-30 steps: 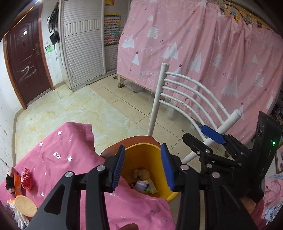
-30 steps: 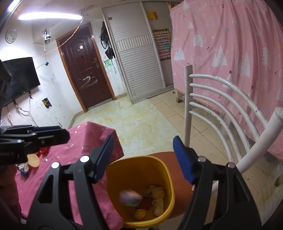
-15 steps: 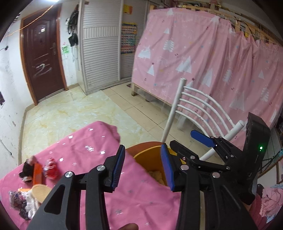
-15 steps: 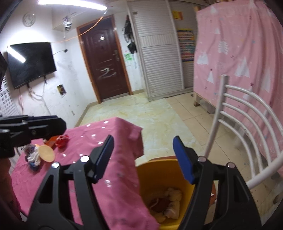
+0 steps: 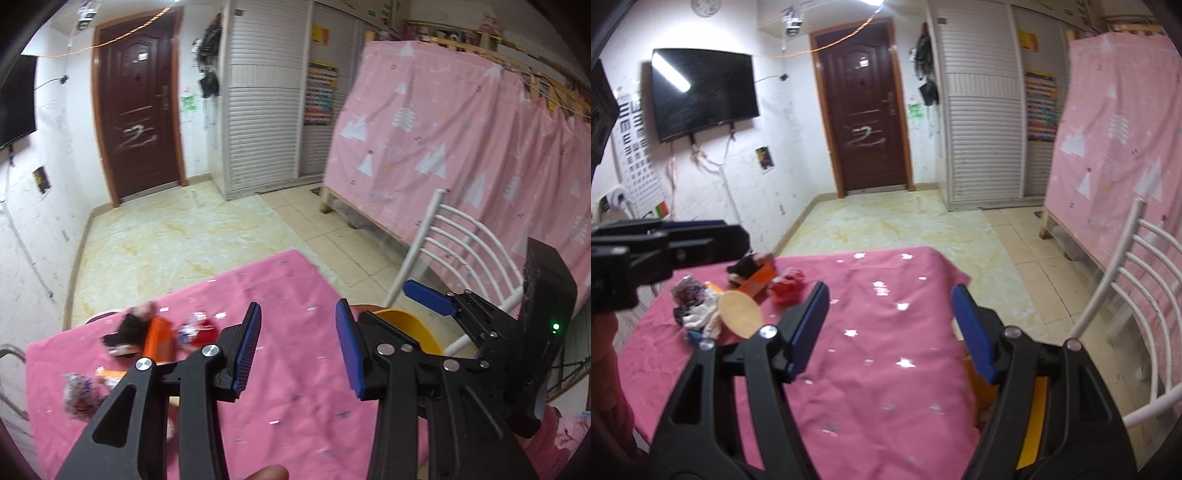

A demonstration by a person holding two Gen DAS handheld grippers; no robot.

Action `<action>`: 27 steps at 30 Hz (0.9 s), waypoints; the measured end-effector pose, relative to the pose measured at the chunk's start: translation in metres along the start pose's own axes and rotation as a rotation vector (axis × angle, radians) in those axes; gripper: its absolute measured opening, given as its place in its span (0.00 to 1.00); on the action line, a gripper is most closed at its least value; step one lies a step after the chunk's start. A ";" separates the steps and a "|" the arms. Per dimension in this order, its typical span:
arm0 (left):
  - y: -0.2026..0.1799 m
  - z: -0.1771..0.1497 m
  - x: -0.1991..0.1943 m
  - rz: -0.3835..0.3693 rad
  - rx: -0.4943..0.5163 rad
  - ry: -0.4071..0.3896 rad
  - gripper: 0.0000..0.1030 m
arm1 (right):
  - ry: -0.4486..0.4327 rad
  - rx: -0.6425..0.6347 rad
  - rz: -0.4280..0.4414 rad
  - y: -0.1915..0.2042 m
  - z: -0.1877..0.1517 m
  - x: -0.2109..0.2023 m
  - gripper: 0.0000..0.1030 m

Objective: Collect trash
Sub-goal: 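Grasp the white printed wrapper with the left tool while the right tool grasps the red snack bag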

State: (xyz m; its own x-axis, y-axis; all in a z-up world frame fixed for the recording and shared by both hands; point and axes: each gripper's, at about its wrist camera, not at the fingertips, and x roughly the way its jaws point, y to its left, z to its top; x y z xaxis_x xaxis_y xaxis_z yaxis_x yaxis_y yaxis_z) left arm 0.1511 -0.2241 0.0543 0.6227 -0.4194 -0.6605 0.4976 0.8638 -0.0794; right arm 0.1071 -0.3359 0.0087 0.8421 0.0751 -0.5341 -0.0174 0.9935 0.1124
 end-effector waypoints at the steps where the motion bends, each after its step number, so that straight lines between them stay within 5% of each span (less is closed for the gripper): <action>1: 0.008 0.000 -0.002 0.016 -0.010 0.000 0.33 | 0.005 -0.009 0.009 0.007 0.001 0.003 0.64; 8: 0.071 -0.014 -0.007 0.135 -0.074 0.020 0.33 | 0.034 -0.057 0.048 0.044 0.007 0.025 0.64; 27: 0.198 -0.063 0.000 0.278 -0.250 0.105 0.34 | 0.207 -0.183 0.109 0.111 0.013 0.112 0.64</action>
State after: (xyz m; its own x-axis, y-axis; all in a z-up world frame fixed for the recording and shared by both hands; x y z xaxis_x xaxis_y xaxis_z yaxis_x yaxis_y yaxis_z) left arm 0.2111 -0.0357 -0.0086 0.6413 -0.1404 -0.7543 0.1484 0.9872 -0.0575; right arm 0.2069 -0.2182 -0.0276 0.7023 0.1793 -0.6890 -0.2144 0.9761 0.0354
